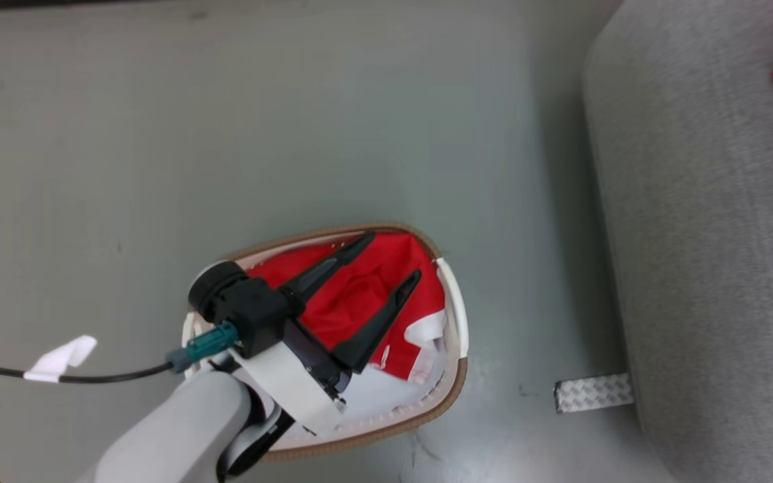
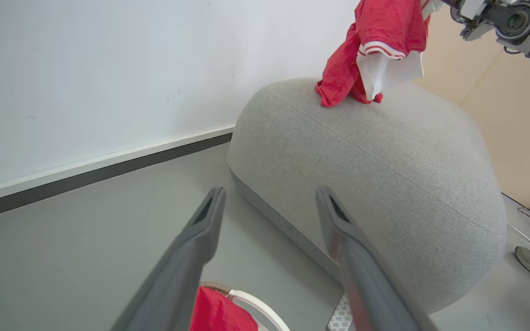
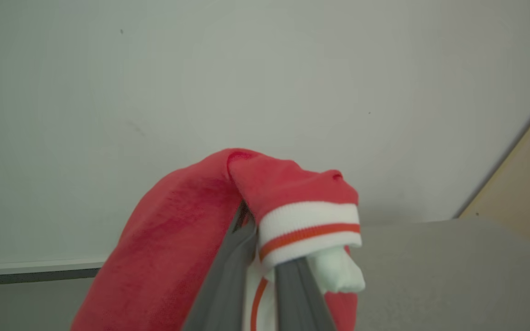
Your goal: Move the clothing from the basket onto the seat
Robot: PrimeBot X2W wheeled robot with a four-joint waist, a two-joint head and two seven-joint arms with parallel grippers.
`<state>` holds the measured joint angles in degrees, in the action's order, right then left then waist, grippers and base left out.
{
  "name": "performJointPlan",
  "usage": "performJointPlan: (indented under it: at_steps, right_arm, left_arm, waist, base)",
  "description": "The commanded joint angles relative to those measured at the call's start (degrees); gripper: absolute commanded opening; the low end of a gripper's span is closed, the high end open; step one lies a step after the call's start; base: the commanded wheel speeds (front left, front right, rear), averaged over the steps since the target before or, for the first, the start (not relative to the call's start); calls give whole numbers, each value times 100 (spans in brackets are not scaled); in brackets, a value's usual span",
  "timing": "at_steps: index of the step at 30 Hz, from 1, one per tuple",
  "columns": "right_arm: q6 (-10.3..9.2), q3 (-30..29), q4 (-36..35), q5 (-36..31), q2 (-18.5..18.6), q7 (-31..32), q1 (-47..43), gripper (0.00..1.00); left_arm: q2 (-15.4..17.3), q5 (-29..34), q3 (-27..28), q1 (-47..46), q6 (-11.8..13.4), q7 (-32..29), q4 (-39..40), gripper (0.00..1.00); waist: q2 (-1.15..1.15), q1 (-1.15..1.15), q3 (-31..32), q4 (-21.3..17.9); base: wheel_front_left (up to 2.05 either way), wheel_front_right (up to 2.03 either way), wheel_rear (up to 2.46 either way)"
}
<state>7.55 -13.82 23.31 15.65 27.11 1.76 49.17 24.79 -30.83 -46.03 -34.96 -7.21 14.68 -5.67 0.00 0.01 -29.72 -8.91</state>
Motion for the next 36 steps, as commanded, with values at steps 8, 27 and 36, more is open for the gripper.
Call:
performJointPlan:
  at_steps: [8,27,36]
  right_arm:
    - [-12,-812,994,-531,-32,249,-279,0]
    - [-12,-426,1838,-1004,-355,275,-339,100]
    - [-12,493,1082,-468,76,467,-897,100]
  left_arm:
    - [215,-79,157,-161,-21,31,139,100]
    - [100,-148,295,54,22,43,-112,100]
    - [-297,-247,667,479,168,45,-466,100]
  waist:
    - [0,-1,-582,226]
    - [0,-1,119,-18]
    - [0,-1,1458,32]
  base:
    - [0,0,0]
    - [0,0,0]
    - [0,0,0]
